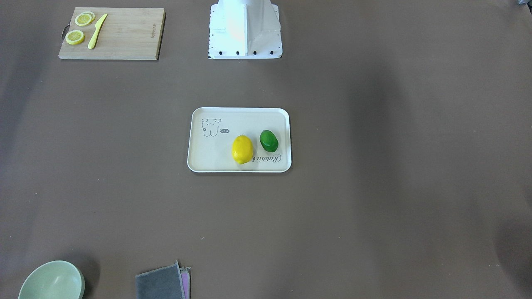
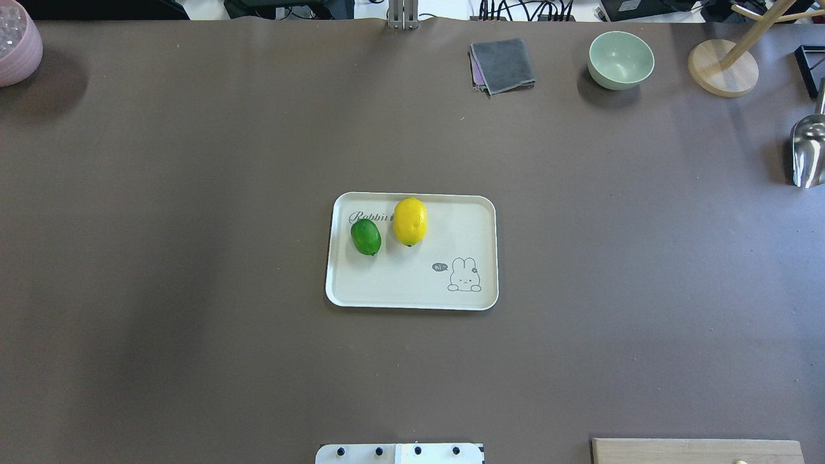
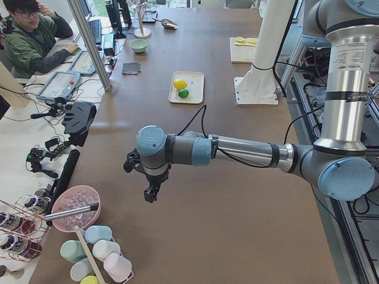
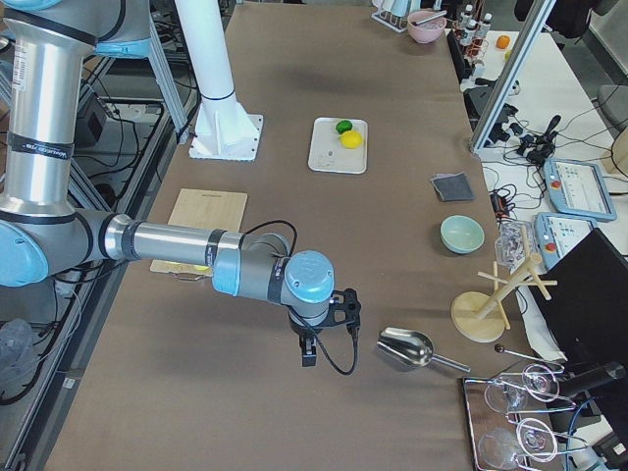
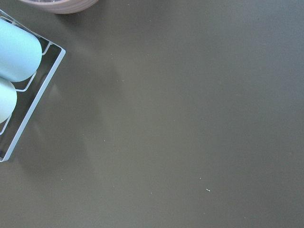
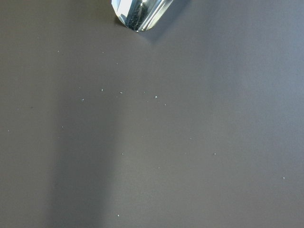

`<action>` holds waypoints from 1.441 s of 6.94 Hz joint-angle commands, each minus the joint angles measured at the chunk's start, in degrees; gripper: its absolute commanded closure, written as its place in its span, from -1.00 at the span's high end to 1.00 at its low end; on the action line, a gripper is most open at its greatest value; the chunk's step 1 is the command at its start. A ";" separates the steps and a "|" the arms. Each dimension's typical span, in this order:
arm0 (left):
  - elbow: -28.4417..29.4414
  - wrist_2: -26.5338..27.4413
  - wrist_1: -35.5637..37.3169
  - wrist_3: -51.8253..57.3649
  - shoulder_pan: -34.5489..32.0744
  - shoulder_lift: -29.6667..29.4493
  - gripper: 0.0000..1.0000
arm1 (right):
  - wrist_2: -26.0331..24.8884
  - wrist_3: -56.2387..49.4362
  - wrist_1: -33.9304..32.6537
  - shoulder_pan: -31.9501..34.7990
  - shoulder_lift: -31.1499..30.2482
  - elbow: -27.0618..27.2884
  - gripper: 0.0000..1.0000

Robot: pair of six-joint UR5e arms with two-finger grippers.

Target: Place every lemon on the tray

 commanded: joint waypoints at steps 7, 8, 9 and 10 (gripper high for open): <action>0.01 -0.01 -0.02 0.00 0.03 0.00 0.97 | 0.01 0.00 0.00 -0.88 0.00 -0.08 1.00; 0.01 -0.01 -0.02 0.00 0.03 0.00 0.97 | 0.01 0.00 0.00 -0.96 0.00 -0.08 1.00; 0.01 -0.01 -0.02 0.00 0.12 0.00 0.97 | 0.01 0.00 0.00 -1.05 0.00 -0.08 1.00; 0.09 -0.01 -0.02 0.00 0.03 0.00 0.97 | 0.01 0.00 0.00 -1.14 0.00 -0.08 1.00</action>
